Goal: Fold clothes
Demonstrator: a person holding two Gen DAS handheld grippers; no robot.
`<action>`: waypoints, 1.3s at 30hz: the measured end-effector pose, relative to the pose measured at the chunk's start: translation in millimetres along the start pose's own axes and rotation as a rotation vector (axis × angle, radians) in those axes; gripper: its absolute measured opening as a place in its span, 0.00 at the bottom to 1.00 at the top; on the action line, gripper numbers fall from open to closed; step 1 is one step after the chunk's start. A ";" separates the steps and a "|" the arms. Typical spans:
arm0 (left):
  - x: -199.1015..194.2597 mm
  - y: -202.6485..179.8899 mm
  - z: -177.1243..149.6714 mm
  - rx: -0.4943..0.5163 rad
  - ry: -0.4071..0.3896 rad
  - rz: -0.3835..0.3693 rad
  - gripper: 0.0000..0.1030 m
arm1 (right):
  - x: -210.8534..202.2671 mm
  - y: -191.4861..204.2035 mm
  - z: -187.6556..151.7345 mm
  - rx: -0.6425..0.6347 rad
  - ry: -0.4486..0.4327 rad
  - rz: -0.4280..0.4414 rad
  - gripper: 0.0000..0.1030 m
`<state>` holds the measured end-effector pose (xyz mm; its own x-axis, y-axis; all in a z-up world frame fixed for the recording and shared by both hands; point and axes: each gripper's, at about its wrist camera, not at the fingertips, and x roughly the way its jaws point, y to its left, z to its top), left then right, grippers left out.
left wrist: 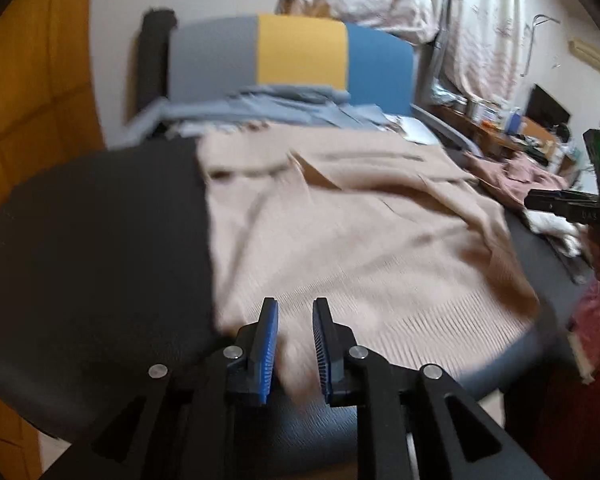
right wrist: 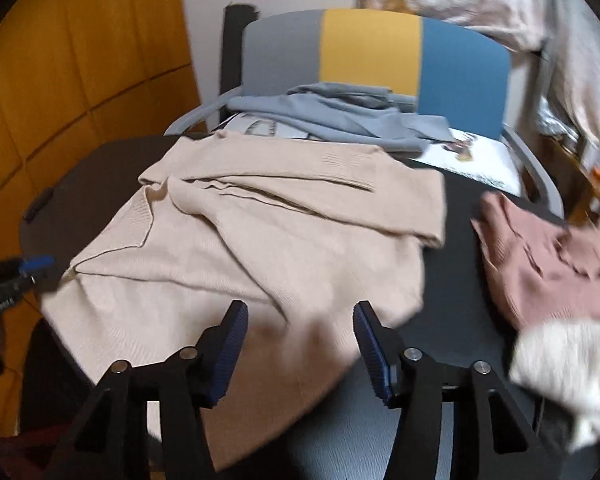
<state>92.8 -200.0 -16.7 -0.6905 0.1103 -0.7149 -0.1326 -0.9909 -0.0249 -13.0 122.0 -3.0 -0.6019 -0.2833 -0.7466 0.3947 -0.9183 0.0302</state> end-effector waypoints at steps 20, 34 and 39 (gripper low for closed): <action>92.8 -7.3 17.8 0.233 0.109 0.152 0.19 | 42.9 0.6 -2.6 -0.148 0.102 -0.142 0.05; 11.3 28.0 -16.7 -0.062 -0.091 -0.136 0.04 | 22.1 -85.0 -73.0 0.283 0.181 0.023 0.12; 12.3 12.5 -29.0 -0.042 -0.075 -0.098 0.20 | -11.0 -61.0 -69.2 0.240 0.067 0.109 0.33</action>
<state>103.3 -213.3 -46.1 -0.7273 0.2104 -0.6532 -0.1733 -0.9773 -0.1218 17.6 200.2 -42.6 -0.5148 -0.3725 -0.7722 0.2738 -0.9250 0.2636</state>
